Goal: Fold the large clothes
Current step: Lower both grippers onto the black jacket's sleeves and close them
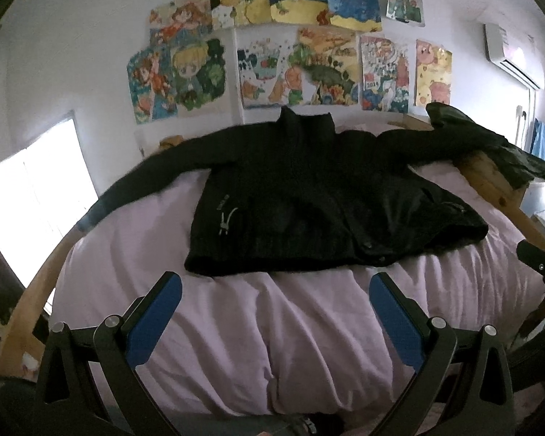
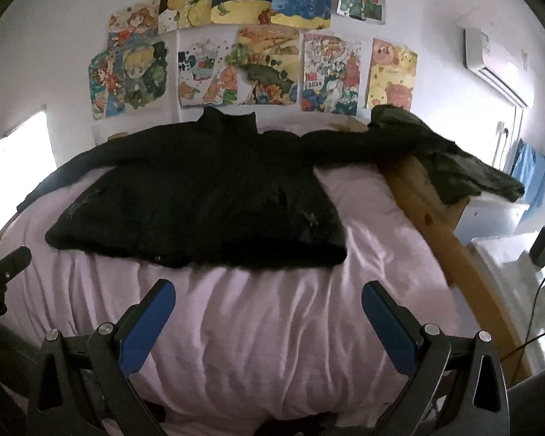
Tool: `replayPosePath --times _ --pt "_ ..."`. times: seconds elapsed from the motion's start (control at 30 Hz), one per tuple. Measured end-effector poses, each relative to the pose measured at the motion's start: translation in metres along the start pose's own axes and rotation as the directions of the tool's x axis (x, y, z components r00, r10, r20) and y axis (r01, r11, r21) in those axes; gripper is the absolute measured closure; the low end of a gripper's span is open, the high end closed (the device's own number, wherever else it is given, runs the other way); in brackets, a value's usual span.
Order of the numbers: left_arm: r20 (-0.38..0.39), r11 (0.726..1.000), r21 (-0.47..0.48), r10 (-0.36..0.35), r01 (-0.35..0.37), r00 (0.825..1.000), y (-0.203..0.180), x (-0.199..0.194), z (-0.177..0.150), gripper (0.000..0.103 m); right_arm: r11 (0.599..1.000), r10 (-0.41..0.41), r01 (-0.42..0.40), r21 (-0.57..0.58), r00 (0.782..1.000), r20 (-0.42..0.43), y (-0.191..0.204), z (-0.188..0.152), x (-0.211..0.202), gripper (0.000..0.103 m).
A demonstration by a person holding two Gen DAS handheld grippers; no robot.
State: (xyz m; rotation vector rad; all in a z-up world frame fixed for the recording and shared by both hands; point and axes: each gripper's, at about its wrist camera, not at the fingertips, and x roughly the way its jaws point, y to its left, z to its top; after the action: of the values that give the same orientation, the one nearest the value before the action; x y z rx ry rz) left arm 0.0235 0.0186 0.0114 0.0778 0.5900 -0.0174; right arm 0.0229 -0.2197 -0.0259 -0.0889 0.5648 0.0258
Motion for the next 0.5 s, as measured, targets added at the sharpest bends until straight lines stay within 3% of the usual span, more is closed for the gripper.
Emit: replayPosePath --times 0.13,0.3,0.5 --pt "-0.047 1.0 0.026 -0.011 0.012 0.999 0.005 -0.003 0.024 0.002 1.0 0.021 -0.02 -0.021 0.999 0.03 -0.004 0.018 -0.014 0.0" --pt "-0.045 0.997 0.072 0.015 -0.011 0.999 0.01 -0.011 0.063 0.002 0.995 0.073 -0.068 -0.071 0.995 0.063 -0.011 0.049 -0.031 0.0" --pt "-0.047 0.989 0.128 0.078 -0.071 0.996 0.006 0.001 0.117 0.002 0.964 0.143 -0.138 -0.227 0.99 0.006 -0.023 0.112 -0.024 0.0"
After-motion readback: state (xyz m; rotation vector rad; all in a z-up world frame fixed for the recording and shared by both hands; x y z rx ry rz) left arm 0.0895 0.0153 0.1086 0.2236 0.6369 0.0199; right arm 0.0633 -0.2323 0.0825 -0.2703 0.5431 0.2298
